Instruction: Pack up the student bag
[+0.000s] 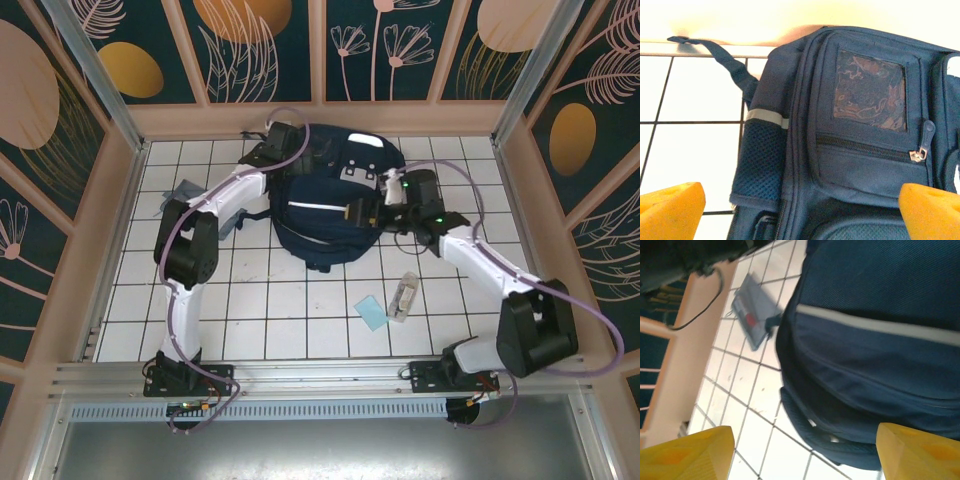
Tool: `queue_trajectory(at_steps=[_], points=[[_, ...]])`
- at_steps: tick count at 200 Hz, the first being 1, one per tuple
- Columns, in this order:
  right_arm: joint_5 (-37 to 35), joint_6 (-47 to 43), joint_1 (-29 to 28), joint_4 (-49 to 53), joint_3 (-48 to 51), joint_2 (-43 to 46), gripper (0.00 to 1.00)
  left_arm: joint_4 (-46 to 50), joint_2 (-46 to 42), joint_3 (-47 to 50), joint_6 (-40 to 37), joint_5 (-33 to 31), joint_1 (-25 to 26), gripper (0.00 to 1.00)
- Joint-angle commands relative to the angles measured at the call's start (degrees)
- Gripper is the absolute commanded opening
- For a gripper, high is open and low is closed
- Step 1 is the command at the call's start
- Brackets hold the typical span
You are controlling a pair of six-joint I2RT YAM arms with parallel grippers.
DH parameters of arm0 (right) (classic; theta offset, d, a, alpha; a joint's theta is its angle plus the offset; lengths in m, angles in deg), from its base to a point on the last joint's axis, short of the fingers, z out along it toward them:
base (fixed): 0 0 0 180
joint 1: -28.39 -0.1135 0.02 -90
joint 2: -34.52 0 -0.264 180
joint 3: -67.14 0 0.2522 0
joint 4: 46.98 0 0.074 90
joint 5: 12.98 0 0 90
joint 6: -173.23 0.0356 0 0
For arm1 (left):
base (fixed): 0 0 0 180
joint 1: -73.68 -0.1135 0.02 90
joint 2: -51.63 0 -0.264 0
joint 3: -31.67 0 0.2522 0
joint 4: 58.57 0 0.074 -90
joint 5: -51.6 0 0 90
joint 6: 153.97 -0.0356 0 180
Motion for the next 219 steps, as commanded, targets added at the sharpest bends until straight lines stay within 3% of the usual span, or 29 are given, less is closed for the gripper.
queue_trajectory(at_steps=[1,25,83,144,189,219], points=[[-4.31,-2.67,5.98,5.02,0.35,3.6,0.76,2.36,-5.63,1.94,-2.04,7.58,0.41,0.94],[-7.41,-0.37,13.76,4.08,1.49,2.76,0.76,2.99,-7.08,3.29,-1.38,14.46,4.06,0.85],[-4.42,5.65,25.55,-6.39,7.93,-2.48,0.69,7.24,-0.85,-2.82,-0.25,13.04,16.59,0.81],[-1.65,5.69,29.44,-9.04,14.46,-1.71,0.67,14.65,7.16,-8.74,-2.73,6.21,24.58,0.81],[-0.4,6.11,29.95,-10.19,15.19,-2.15,0.68,24.96,15.9,-14.41,-9.73,-2.06,27.92,0.83],[0.17,6.94,30.0,-10.91,15.28,-2.2,0.68,27.52,19.84,-14.16,-10.04,-6.9,28.02,0.84]])
